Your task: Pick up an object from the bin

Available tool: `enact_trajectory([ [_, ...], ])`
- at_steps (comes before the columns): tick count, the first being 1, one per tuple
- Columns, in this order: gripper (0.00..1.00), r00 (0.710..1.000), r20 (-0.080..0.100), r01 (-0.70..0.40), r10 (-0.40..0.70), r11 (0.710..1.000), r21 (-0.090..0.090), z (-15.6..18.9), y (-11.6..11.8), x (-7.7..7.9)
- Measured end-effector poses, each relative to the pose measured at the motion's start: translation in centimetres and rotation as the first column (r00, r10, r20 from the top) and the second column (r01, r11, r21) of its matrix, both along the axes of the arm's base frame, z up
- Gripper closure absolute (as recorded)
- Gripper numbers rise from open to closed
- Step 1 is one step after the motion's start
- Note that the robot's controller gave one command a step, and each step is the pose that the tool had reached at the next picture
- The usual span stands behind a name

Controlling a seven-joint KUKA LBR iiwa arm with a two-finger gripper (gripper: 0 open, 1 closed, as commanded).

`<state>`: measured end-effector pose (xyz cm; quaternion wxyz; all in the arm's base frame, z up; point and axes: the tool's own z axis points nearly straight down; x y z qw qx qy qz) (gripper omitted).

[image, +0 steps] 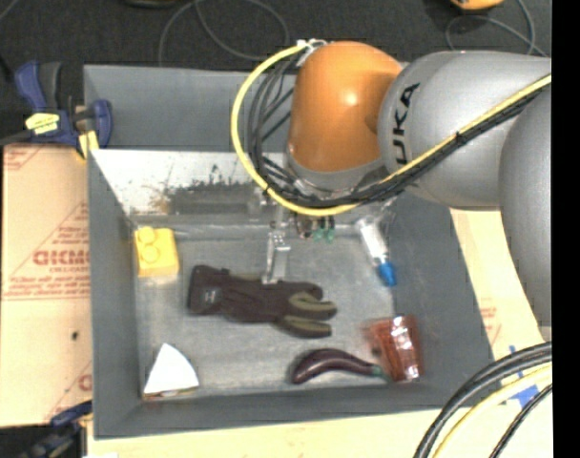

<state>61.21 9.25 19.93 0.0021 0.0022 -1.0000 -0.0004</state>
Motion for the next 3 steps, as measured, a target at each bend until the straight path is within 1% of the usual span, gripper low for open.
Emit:
enact_trajectory([
  [1,0.0,1.0,0.009,0.002,-0.002,1.0,0.001,0.5,0.0,0.2],
  [2,0.0,1.0,0.009,0.013,-0.013,1.0,0.001,-6.3,-0.8,-2.7],
  [3,0.0,1.0,0.001,0.016,-0.016,1.0,0.0,-8.7,-1.1,-4.1],
])
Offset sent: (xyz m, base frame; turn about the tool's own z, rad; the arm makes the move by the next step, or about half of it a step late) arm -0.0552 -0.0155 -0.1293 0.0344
